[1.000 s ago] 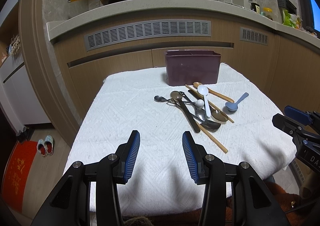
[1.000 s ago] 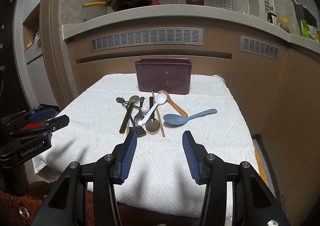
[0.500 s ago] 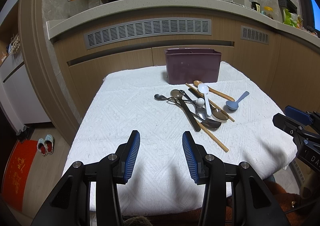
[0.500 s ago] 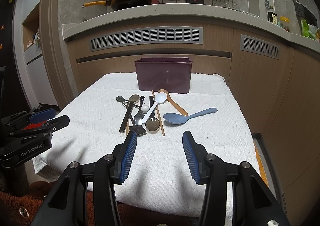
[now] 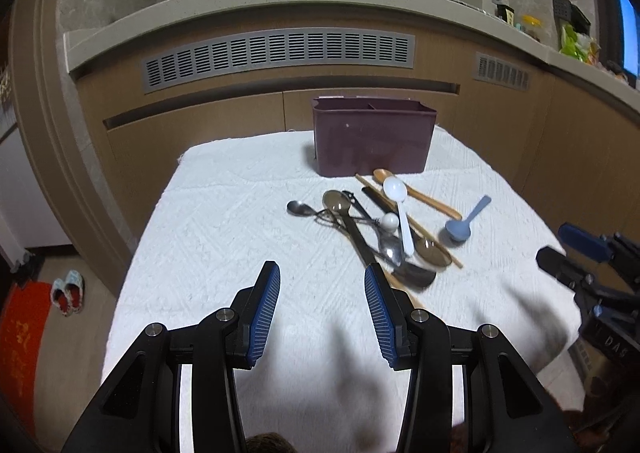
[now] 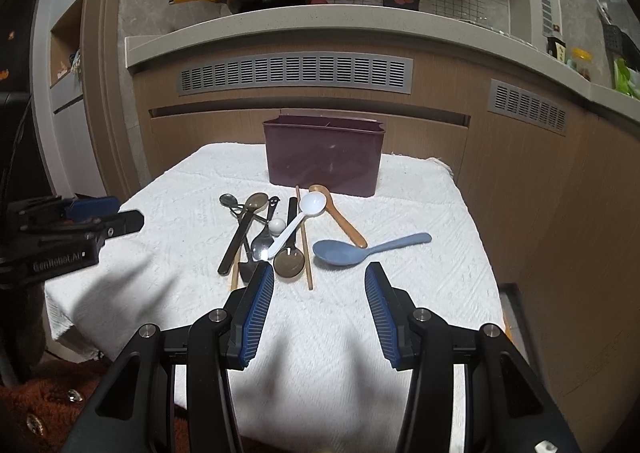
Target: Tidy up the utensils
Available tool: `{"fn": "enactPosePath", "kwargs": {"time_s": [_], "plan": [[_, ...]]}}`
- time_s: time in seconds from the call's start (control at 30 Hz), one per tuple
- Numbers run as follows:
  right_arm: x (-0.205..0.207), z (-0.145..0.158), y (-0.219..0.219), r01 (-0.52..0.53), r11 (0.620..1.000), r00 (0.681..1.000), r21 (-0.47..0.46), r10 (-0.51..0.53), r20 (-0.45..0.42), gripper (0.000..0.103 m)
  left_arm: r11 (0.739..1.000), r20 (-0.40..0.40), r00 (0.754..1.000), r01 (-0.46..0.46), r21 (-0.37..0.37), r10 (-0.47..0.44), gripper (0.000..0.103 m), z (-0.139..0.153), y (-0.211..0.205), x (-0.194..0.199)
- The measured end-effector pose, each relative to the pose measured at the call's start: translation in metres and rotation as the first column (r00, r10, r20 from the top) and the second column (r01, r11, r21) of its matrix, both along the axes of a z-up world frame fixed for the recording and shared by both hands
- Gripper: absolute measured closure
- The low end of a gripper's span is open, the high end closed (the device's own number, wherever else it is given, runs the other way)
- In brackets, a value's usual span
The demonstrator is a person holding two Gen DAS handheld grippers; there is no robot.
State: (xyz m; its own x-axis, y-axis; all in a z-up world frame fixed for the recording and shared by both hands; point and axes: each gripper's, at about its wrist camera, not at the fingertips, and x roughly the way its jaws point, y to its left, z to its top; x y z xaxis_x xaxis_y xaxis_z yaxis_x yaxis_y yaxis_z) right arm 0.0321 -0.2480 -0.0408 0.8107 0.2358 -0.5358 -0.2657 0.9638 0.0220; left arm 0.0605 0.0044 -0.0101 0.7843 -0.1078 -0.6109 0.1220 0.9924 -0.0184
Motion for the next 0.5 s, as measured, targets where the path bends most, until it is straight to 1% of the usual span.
{"fn": "enactPosePath", "kwargs": {"time_s": [0.1,0.2,0.27,0.4,0.43,0.5], "plan": [[0.018,-0.003,0.001,-0.033,0.999,0.999,-0.013,0.033,-0.019,0.058,1.0,-0.019,1.0,0.01,-0.006,-0.01,0.058,-0.002,0.0,0.022],[0.039,-0.006,0.001,-0.053,0.998,0.997,-0.021,0.052,-0.049,0.059,0.998,-0.058,0.996,0.069,-0.01,-0.07,0.057,-0.009,-0.001,0.042],[0.056,-0.008,-0.003,-0.075,0.997,0.995,-0.02,0.074,-0.07,0.059,0.996,-0.082,0.993,0.086,-0.016,-0.087,0.057,-0.014,-0.002,0.053],[0.088,-0.016,-0.009,-0.123,0.992,0.987,-0.029,0.119,-0.112,0.059,0.995,-0.111,0.99,0.083,-0.052,-0.089,0.057,-0.021,0.001,0.073],[0.098,-0.017,-0.01,-0.14,0.989,0.983,-0.036,0.135,-0.125,0.059,0.996,-0.108,0.991,0.074,-0.051,-0.079,0.057,-0.023,0.002,0.078],[0.125,-0.022,-0.006,-0.181,0.981,0.973,-0.067,0.169,-0.157,0.059,0.997,-0.127,0.991,0.046,-0.058,-0.053,0.058,-0.027,0.006,0.092]]}}
